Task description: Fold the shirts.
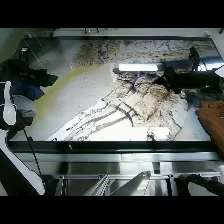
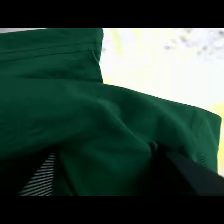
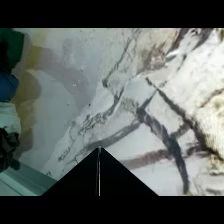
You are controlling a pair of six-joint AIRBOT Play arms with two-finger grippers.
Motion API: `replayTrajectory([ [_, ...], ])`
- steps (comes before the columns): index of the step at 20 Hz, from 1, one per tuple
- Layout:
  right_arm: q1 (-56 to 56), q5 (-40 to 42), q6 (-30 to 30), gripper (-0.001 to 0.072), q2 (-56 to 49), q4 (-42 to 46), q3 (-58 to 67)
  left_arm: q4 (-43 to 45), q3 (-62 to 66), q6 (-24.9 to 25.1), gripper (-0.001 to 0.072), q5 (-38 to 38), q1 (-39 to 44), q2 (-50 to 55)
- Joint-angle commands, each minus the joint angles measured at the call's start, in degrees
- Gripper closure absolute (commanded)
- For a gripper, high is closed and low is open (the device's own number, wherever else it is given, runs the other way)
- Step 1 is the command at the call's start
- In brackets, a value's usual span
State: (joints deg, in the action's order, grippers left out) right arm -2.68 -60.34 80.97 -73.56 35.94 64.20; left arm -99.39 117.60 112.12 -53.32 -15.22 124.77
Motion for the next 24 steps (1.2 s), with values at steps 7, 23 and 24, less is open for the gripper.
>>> replayTrajectory([
  [7, 0.04, -0.17, -0.24, 0.0690, -0.04, -0.20, 0.02, 0.55, 0.04, 0.90, 0.0680, -0.28, 4.79, -7.50],
  [23, 0.04, -2.99, -3.23, 0.0690, -0.04, -0.24, 0.02, -39.23, -18.91, 12.39, 0.0682, -29.64, -15.41, -36.72],
  [24, 0.04, -2.91, -3.23, 0.0690, -0.04, -0.24, 0.02, -44.65, -16.50, 12.37, 0.0682, -31.65, -14.03, -38.51],
])
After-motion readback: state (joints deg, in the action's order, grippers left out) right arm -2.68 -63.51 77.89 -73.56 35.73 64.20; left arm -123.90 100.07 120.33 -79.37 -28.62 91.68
